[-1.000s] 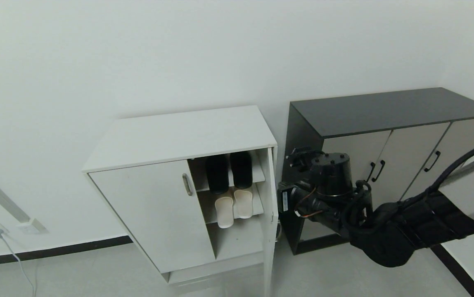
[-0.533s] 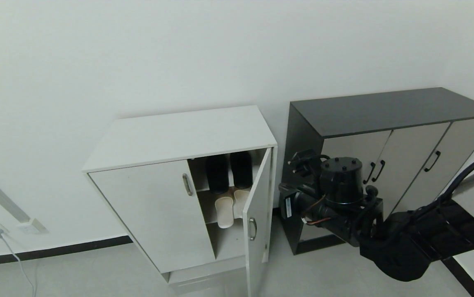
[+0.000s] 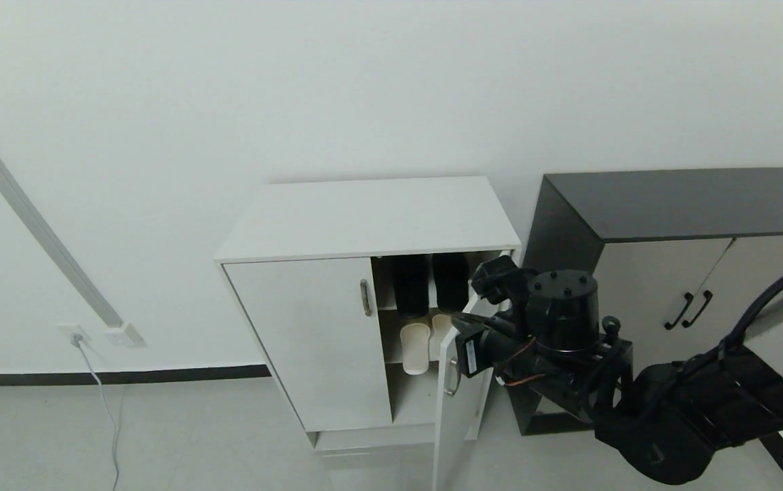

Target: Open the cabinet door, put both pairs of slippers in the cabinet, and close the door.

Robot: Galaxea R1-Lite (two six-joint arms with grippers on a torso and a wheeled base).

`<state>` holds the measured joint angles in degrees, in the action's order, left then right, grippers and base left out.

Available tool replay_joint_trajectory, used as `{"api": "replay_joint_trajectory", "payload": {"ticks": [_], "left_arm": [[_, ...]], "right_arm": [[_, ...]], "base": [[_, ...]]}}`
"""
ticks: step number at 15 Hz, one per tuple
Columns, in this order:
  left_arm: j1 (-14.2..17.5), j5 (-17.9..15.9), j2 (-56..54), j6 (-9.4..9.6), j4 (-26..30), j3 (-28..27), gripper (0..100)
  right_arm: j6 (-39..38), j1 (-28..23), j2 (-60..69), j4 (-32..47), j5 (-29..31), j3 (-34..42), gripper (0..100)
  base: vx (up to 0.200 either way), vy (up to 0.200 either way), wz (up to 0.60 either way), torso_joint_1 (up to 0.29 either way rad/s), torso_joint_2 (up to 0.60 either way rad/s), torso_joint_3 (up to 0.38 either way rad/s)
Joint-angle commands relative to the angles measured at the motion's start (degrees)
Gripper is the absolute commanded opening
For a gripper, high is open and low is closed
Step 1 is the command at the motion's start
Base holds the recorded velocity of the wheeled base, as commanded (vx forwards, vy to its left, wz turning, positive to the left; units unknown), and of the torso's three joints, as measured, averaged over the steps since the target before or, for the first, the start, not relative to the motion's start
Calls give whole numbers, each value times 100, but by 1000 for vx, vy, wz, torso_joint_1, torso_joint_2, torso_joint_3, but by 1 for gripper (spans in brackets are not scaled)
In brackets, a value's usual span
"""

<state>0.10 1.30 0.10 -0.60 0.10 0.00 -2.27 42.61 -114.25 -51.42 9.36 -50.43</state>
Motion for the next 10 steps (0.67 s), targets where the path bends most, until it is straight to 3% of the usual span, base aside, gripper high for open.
{"api": "replay_joint_trajectory", "payload": {"ticks": [1, 7, 10], "left_arm": [[-1, 1, -1, -2, -1, 0, 0], [-1, 10, -1, -2, -1, 0, 0], [-1, 1, -1, 7, -1, 0, 0]], "right_arm": [[60, -7, -10, -44, 13, 113, 0], [262, -33, 386, -52, 57, 991, 0], [262, -42, 465, -52, 57, 1413, 0]], "base": [[0, 0, 0, 0, 0, 0], [0, 0, 0, 0, 0, 0], [200, 0, 0, -4, 1, 2]]}}
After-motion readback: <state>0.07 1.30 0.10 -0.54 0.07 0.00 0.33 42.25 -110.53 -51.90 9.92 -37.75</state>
